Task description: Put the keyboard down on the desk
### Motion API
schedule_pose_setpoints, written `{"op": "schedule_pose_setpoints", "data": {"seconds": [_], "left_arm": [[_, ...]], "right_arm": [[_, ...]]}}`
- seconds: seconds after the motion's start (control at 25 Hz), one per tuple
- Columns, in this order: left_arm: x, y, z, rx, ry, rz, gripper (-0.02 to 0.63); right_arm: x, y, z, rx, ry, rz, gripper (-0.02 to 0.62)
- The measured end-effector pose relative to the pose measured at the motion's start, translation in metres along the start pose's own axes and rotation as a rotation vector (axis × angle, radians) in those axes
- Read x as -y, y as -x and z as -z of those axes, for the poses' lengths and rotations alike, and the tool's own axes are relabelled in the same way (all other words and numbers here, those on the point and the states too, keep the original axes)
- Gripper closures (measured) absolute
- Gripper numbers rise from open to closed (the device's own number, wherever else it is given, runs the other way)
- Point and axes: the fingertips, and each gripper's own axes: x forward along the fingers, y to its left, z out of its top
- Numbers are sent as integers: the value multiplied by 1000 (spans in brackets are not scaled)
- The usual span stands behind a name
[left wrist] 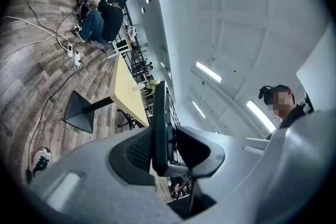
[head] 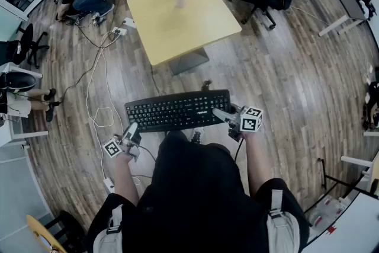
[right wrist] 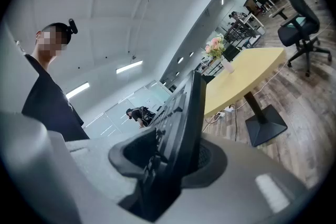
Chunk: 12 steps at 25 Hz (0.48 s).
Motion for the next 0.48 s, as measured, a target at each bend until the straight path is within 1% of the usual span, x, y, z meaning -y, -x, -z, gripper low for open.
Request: {"op": "schedule_pose_setpoints", "data": {"seconds": [0.2,0.48], "left_arm": [[0,0,2,-9,-5,5,495],[1,-6,-1,18,-9,18,495]], "right_arm": [[0,1,2,-8,8,3,443],[1,3,0,-13,-8,13,440]]}}
